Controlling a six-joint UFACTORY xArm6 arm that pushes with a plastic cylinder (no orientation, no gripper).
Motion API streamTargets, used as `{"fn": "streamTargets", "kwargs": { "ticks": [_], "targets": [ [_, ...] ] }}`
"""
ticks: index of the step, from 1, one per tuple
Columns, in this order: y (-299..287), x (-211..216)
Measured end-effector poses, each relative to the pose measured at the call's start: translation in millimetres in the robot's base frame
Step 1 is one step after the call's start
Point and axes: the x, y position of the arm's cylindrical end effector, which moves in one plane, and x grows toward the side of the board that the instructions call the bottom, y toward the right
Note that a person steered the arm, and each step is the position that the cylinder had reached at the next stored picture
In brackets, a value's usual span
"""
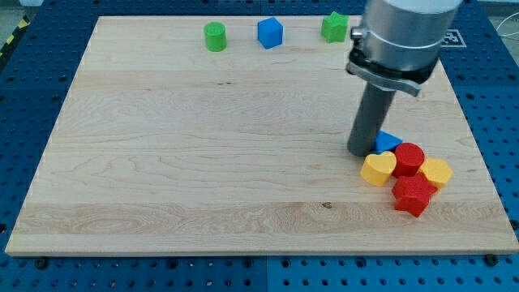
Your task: Push the green circle closer to the blue triangle and the yellow heart
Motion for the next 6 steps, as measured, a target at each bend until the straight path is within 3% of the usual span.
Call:
{"fn": "streamTargets", "kwargs": {
  "ticks": [3, 6],
  "targets": [
    [-54.6, -33.3],
    [-175.0, -115.1]
  ]
}}
